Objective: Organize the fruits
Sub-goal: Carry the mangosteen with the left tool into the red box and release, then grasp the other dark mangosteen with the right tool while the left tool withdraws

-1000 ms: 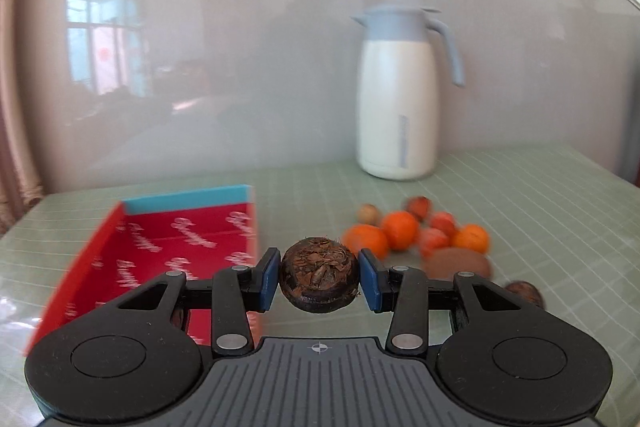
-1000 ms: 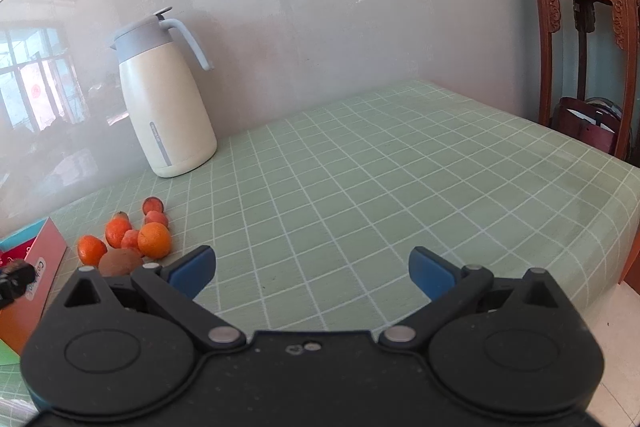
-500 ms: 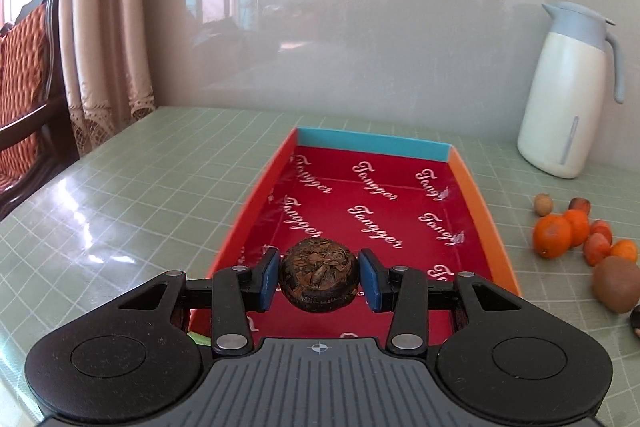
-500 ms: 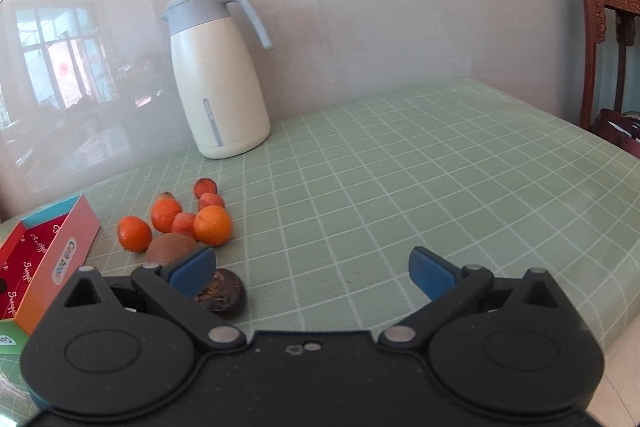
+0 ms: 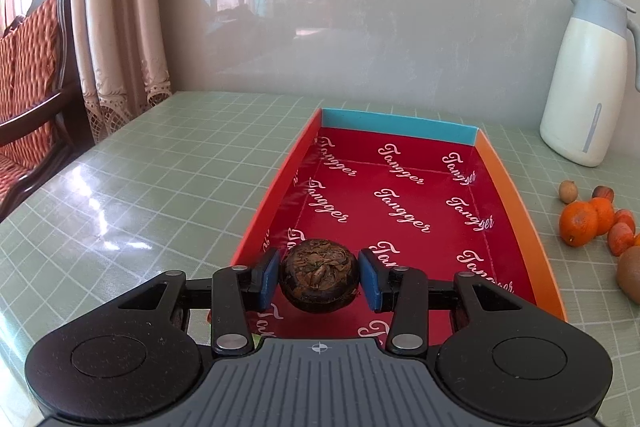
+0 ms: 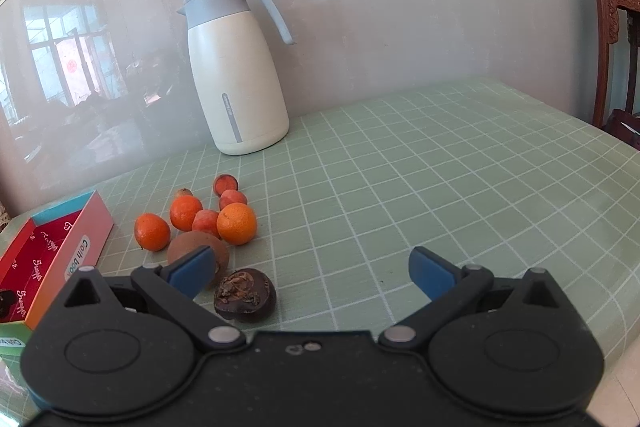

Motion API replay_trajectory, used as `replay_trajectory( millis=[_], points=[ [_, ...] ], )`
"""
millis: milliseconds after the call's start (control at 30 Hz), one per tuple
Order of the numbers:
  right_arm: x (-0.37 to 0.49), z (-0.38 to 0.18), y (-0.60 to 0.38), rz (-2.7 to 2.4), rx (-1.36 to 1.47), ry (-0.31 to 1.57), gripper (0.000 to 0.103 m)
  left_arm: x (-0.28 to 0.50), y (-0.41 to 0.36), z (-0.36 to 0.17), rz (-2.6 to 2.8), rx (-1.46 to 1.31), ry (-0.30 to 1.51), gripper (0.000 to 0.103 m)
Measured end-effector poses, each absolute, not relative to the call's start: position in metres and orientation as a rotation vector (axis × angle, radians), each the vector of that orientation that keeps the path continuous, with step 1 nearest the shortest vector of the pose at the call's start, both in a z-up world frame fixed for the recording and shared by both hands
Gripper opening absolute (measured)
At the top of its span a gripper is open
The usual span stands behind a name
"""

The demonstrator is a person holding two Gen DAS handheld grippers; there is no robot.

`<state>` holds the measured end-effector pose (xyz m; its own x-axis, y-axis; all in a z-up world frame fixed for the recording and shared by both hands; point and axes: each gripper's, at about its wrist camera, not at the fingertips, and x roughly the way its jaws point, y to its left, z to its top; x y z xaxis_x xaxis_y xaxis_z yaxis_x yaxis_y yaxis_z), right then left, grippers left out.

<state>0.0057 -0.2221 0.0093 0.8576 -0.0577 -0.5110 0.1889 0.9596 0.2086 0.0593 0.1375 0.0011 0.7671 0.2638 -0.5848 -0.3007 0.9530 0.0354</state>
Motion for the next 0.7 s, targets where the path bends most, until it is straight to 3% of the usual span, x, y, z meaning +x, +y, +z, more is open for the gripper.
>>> replay_trajectory(
  millis=[167, 233, 500, 700],
  points=[
    [0.005, 0.009, -0.221, -0.129, 0.251, 0.526, 0.103, 0.06, 0.139, 0.002, 0.31, -0.076, 0.624, 0.046],
    [0.005, 0.009, -0.222, -0.132, 0.253, 0.527, 0.103, 0.059, 0.138, 0.002, 0.305, -0.082, 0.621, 0.055],
    [0.005, 0.008, -0.227, -0.14, 0.258, 0.529, 0.103, 0.052, 0.139, 0.008, 0.292, -0.123, 0.597, 0.061],
    [0.003, 0.008, -0.231, -0.149, 0.26, 0.529, 0.103, 0.039, 0.132, 0.018, 0.29, -0.081, 0.545, 0.076]
  ],
)
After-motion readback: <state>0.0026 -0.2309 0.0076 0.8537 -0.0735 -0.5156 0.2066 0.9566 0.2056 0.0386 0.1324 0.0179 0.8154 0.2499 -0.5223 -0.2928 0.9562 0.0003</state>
